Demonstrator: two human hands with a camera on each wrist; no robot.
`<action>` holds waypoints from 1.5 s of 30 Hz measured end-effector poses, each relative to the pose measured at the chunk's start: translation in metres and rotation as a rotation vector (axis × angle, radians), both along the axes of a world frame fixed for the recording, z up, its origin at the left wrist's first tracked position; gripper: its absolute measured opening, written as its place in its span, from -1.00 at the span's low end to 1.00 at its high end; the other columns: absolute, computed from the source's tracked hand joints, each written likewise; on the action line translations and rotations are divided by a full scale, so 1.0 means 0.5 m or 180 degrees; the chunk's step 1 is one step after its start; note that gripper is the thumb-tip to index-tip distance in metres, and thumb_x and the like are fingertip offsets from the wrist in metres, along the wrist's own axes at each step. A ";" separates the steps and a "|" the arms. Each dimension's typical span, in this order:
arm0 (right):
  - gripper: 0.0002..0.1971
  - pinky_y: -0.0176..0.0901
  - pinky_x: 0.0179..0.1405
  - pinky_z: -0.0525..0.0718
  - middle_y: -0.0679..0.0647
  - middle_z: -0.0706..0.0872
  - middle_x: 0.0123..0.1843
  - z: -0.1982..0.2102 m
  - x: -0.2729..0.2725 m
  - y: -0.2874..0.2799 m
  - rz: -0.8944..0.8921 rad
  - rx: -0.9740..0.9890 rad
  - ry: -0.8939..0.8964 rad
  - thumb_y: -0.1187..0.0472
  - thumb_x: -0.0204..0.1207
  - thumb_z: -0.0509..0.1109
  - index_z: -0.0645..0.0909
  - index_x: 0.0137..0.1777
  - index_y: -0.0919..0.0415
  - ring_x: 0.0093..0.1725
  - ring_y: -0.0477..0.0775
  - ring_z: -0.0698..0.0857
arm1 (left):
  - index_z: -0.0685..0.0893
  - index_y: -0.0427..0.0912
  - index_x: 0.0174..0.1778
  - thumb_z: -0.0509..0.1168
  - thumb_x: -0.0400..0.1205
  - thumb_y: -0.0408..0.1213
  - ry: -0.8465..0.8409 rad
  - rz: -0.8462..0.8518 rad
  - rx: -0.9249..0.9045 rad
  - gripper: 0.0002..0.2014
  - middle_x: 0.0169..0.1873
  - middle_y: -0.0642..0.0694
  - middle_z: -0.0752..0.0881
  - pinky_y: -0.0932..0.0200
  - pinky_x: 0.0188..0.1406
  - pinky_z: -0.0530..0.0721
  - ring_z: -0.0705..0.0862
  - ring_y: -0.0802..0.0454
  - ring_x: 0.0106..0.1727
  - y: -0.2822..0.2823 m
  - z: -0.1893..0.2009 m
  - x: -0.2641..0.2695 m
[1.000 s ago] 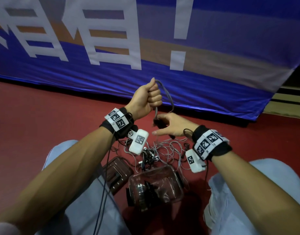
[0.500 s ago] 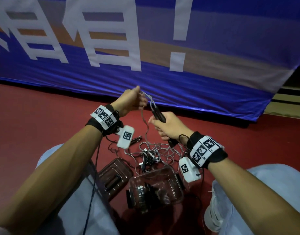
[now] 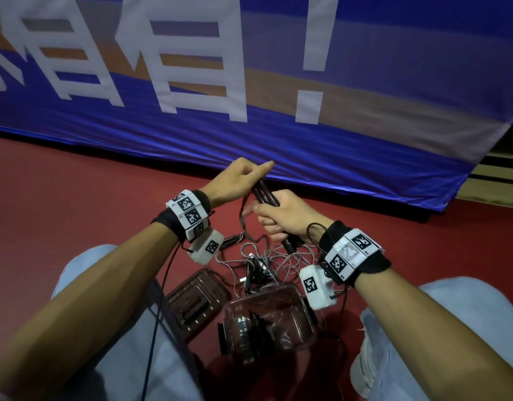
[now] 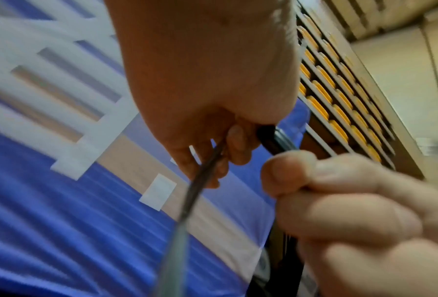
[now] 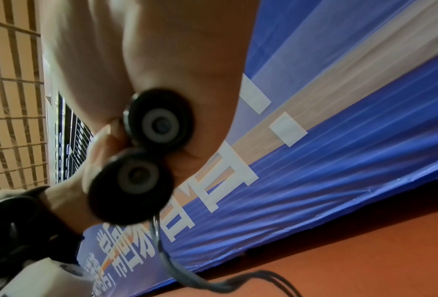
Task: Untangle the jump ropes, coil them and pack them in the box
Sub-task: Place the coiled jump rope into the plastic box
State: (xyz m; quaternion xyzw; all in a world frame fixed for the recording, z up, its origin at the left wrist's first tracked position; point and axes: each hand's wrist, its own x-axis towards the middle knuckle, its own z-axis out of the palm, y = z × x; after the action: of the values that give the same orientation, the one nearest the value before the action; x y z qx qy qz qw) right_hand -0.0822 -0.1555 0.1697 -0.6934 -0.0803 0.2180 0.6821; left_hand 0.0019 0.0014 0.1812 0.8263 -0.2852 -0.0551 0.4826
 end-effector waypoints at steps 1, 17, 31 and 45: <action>-0.76 -0.27 -0.65 0.23 -0.03 0.36 -0.49 0.001 -0.001 0.001 0.0042 0.0066 -0.0006 0.34 0.79 0.24 0.63 0.23 0.53 -0.60 -0.11 0.28 | 0.27 -0.43 -0.50 0.21 0.73 0.23 0.0210 -0.0039 -0.0130 -0.23 -0.58 -0.39 0.30 -0.25 -0.46 0.30 0.21 -0.35 -0.52 -0.001 0.003 -0.003; -0.63 -0.32 -0.69 0.01 -0.07 0.25 -0.52 0.002 0.002 -0.012 0.0179 0.0447 0.0505 -0.04 0.77 0.30 0.39 -0.23 0.12 -0.65 -0.19 0.17 | 0.35 -0.05 -0.42 0.27 0.74 0.09 0.1768 0.0649 -0.1861 -0.52 -0.58 0.00 0.32 0.21 -0.60 0.12 0.23 0.12 -0.59 -0.001 0.029 0.021; -0.48 -0.21 -0.61 0.33 0.02 0.38 -0.63 0.024 0.008 -0.011 -0.1964 0.0243 -0.1204 -0.08 0.77 0.31 0.55 -0.16 0.43 -0.70 -0.01 0.35 | 0.17 -0.06 -0.49 -0.14 0.81 0.05 0.1744 -0.0008 -0.0661 -0.48 -0.60 -0.04 0.14 0.25 -0.57 0.08 0.08 0.07 -0.56 -0.062 -0.013 -0.021; -0.53 -0.31 -0.70 0.25 0.33 0.48 -0.26 0.000 0.006 -0.025 -0.1332 0.0049 -0.0560 -0.10 0.77 0.30 0.54 -0.17 0.33 -0.62 -0.01 0.26 | 0.34 -0.25 0.37 0.27 0.73 -0.07 -0.0500 0.0349 0.2036 -0.57 0.15 -0.31 0.69 -0.04 -0.17 0.60 0.74 -0.29 -0.03 -0.049 -0.082 -0.031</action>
State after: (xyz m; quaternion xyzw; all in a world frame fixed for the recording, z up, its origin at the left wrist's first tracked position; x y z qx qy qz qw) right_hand -0.0792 -0.1679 0.1698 -0.7060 0.0044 0.0098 0.7081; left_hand -0.0135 -0.0231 0.1401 0.9517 -0.2449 -0.0519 0.1776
